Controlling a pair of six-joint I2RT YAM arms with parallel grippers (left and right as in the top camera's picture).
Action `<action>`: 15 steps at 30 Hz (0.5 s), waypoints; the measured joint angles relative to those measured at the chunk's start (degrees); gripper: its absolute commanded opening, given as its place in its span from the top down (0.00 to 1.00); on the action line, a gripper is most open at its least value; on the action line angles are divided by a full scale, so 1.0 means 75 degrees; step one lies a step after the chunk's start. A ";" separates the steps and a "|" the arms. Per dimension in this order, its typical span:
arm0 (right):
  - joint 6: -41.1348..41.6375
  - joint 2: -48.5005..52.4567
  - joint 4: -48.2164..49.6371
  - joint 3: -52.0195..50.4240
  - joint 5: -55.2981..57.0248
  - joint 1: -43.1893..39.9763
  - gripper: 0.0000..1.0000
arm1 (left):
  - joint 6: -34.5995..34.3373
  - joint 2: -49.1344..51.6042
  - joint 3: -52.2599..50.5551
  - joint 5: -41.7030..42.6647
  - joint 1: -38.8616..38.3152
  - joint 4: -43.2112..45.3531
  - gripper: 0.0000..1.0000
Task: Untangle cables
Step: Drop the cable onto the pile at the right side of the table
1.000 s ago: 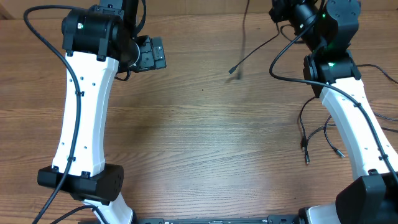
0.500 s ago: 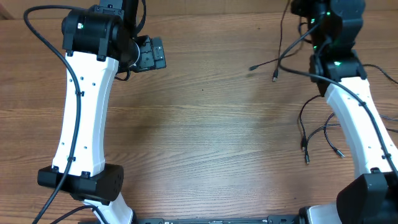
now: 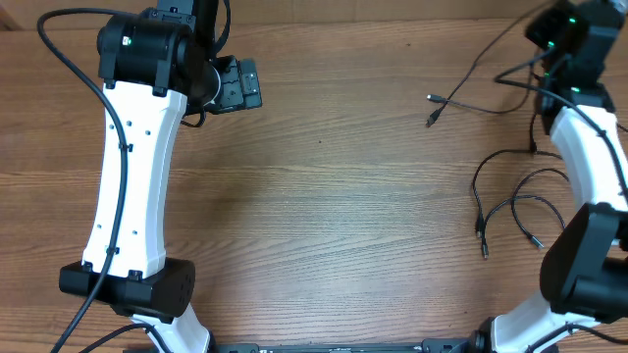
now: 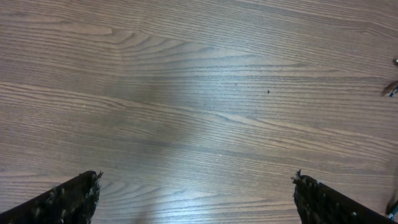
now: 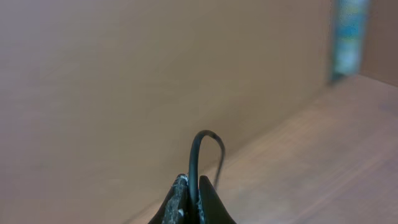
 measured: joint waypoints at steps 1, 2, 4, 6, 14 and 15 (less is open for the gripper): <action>-0.0003 0.0073 -0.0070 0.0000 0.0003 -0.0192 0.96 | 0.0000 0.0003 0.0003 0.0000 0.0000 0.0003 0.00; -0.0003 0.0137 -0.0131 0.0000 0.0006 -0.0338 0.90 | 0.0000 0.0003 0.0000 0.0000 0.0000 0.0003 0.00; 0.0044 0.0254 -0.0256 0.0000 0.0017 -0.0627 0.41 | 0.0000 0.0003 0.0000 0.0000 0.0000 0.0003 0.00; 0.0003 0.0376 -0.0335 0.0000 0.0035 -0.0889 0.00 | 0.0000 0.0003 0.0000 0.0000 0.0000 0.0003 0.00; -0.0009 0.0737 -0.0627 0.0000 0.0026 -0.1472 0.00 | 0.0000 0.0000 0.0000 0.0000 0.0000 0.0000 0.00; -0.0003 0.0746 -0.0600 0.0000 -0.0009 -0.1504 0.00 | 0.0000 0.0003 0.0000 0.0000 0.0000 0.0000 0.00</action>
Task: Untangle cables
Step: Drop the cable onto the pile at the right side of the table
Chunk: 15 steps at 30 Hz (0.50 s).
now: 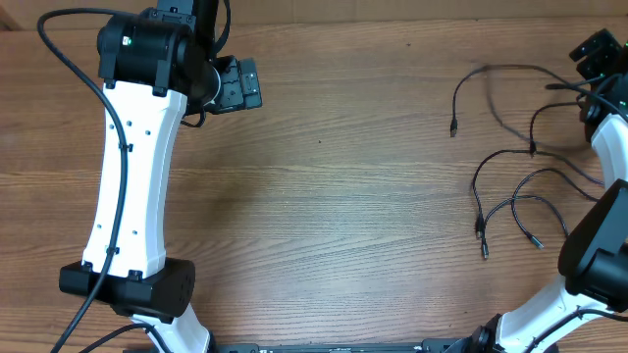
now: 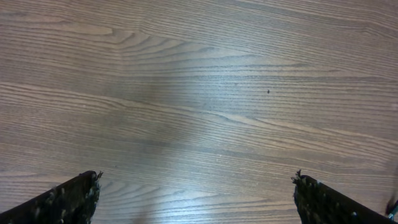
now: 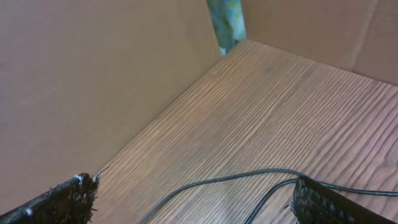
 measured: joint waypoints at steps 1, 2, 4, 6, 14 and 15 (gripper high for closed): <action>0.0000 0.0000 0.0003 0.0000 -0.0003 -0.0015 0.00 | 0.0000 0.0000 0.0000 0.0000 0.0000 0.0003 0.00; -0.0003 0.0000 0.0015 0.0000 -0.0015 -0.0038 0.00 | 0.0000 0.0000 0.0000 0.0000 0.0000 0.0003 0.00; 0.0000 0.0000 0.0026 0.0000 -0.0050 -0.0047 0.00 | 0.0000 0.0000 0.0000 0.0000 0.0000 0.0000 0.00; 0.0000 0.0000 0.0035 0.0000 -0.0219 -0.0047 0.00 | 0.0000 0.0000 0.0000 0.0000 0.0000 0.0003 0.00; -0.0481 -0.0102 -0.0093 0.0000 -0.2162 -0.0032 0.00 | 0.0000 0.0000 0.0000 0.0000 0.0000 0.0003 0.00; -0.0574 -0.0175 -0.0160 0.0000 -0.2433 -0.0009 0.00 | 0.0000 0.0000 0.0000 0.0000 0.0000 0.0000 0.00</action>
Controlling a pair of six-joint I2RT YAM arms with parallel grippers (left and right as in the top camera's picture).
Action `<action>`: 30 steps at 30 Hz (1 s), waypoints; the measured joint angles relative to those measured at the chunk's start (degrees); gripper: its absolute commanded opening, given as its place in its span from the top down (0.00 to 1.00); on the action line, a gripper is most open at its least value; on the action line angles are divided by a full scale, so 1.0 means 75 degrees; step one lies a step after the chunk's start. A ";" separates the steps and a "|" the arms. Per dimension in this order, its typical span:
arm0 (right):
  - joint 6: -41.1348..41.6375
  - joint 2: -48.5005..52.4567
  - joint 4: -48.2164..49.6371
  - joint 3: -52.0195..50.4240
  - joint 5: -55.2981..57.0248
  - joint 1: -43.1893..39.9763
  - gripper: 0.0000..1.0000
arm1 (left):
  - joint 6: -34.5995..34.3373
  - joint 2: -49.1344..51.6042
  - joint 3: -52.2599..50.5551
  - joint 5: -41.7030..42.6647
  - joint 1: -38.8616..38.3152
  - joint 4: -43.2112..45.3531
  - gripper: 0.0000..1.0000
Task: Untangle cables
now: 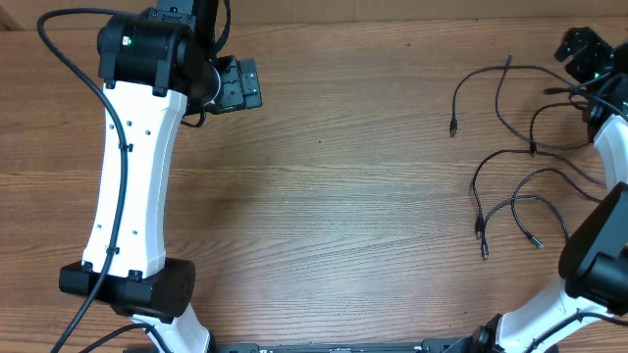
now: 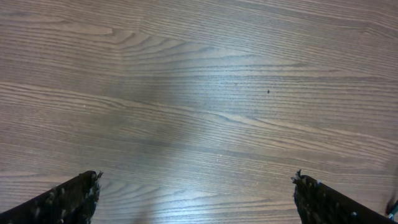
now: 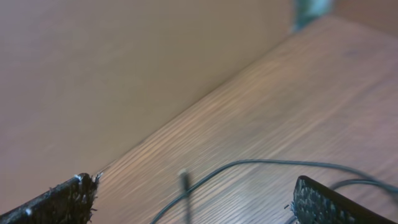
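Several thin black cables [image 1: 514,201] lie loosely crossed on the wooden table's right side. One cable [image 1: 478,72] arcs from a plug [image 1: 453,127] towards the far right corner. My right gripper [image 1: 579,46] is open just above that corner. In the right wrist view the gripper [image 3: 196,179] has a cable strand [image 3: 261,163] and a blurred plug end [image 3: 185,182] on the table below its gap, touching neither finger. My left gripper [image 1: 238,85] is open at the far left, and the left wrist view of it [image 2: 196,176] shows only bare wood.
A brown cardboard wall [image 3: 124,68] runs along the table's far edge, close behind the right gripper. More plug ends [image 1: 482,242] point towards the table's front right. The left arm's white link [image 1: 128,186] spans the left side.
The right gripper, still open, has shifted slightly left at the far right corner. The top cable, blurred then, now lies still with a free end near the gripper. The left arm is unchanged.
The right gripper was first shut on a cable, holding it up near the far right corner. Half a second later it was open and the cable had dropped, its plug further right. Now the cable rests on the table. The left gripper stayed open and still.
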 measured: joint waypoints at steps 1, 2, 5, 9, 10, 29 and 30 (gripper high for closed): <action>-0.0082 -0.0096 -0.0067 0.0000 -0.0277 0.0020 0.00 | 0.0000 0.0000 0.0000 0.0000 0.0000 0.0000 0.00; -0.0192 -0.0242 -0.0181 0.0000 -0.0577 0.0079 0.00 | 0.0000 0.0000 0.0000 0.0000 0.0000 0.0000 0.00; -0.0417 -0.0676 -0.0458 0.0000 -0.1137 0.0321 0.00 | -0.0003 0.0000 0.0003 0.0000 0.0000 0.0000 0.00; -0.0968 -0.1384 -0.1090 0.0003 -0.1559 0.0991 0.00 | 0.0000 0.0000 0.0000 0.0000 0.0000 0.0000 0.00; -0.1084 -0.1524 -0.1311 0.0006 -0.1629 0.1236 0.00 | 0.0000 0.0000 0.0000 0.0000 0.0000 0.0003 0.00; -0.1550 -0.1684 -0.4103 0.0029 -0.1848 0.4147 0.00 | 0.0000 0.0000 0.0000 0.0000 0.0000 0.0003 0.01; -0.1565 -0.1684 -0.4103 0.0029 -0.1851 0.4156 0.00 | 0.0000 0.0000 0.0000 0.0000 0.0000 0.0003 0.00</action>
